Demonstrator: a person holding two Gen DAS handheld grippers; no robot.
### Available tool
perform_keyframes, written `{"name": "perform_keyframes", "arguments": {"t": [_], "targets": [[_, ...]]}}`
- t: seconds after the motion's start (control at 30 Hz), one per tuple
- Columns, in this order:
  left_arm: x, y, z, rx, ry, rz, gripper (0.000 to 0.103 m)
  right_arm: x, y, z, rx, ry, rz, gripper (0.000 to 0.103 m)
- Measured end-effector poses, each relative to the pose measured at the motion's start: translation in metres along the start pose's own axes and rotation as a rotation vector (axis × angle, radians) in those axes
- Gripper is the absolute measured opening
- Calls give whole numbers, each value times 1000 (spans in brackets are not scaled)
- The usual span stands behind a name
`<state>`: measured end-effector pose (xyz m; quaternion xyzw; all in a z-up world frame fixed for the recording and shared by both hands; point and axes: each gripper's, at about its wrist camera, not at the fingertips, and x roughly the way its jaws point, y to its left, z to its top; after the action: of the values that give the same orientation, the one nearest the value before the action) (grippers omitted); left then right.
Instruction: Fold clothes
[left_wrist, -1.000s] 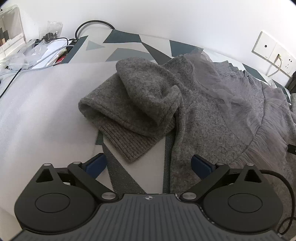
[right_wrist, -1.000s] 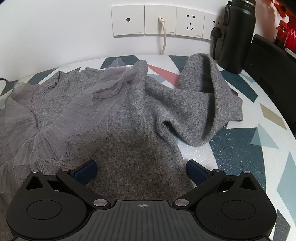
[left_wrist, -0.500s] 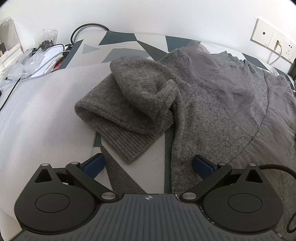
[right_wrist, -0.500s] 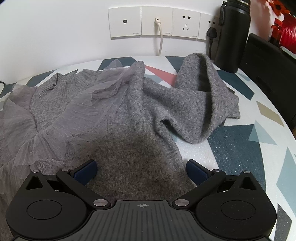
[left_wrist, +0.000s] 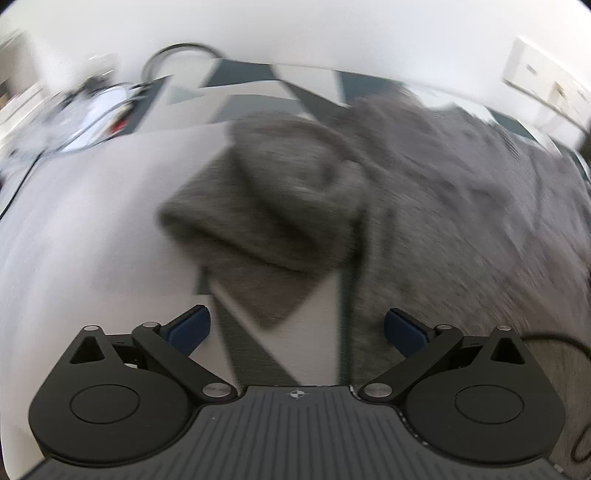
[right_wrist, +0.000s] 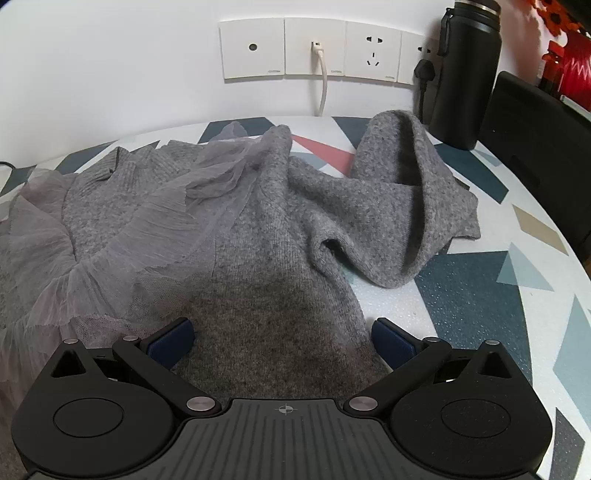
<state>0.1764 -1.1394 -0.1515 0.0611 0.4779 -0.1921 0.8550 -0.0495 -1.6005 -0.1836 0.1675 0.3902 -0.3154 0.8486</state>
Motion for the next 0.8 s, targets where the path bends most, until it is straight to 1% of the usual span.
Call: {"name": "perform_keyframes", "arguments": {"t": [0.07, 0.1, 0.13, 0.23, 0.4, 0.47, 0.5, 0.57, 0.63, 0.7, 0.8], "targets": [[-5, 14, 1, -72, -28, -39, 89, 0, 0, -1, 0, -5, 0, 102], [-7, 20, 1, -97, -37, -58, 82, 0, 0, -1, 1, -8, -1, 102], [-8, 23, 2, -102, -40, -63, 75, -1, 1, -1, 1, -10, -1, 102], [-9, 25, 3, -80, -41, -57, 67, 0, 1, -2, 4, -15, -4, 102], [-5, 18, 4, -41, -56, -31, 64, 0, 2, -2, 6, -15, -6, 102], [-4, 15, 4, -24, -67, -15, 54, 0, 1, -2, 6, -16, -6, 102], [-3, 12, 5, 2, -73, -2, 41, 0, 1, -2, 6, -17, -5, 102], [-3, 10, 8, 29, -73, -35, 19, -1, 1, -2, 6, -20, -5, 102], [-3, 8, 9, 33, -73, -48, 14, 0, 1, -3, 6, -23, -5, 102], [-3, 7, 9, 30, -76, -44, 11, -1, 1, -3, 5, -23, -4, 102], [-11, 16, 9, -13, -99, 1, 9, -1, 0, -3, 4, -22, -2, 102]]}}
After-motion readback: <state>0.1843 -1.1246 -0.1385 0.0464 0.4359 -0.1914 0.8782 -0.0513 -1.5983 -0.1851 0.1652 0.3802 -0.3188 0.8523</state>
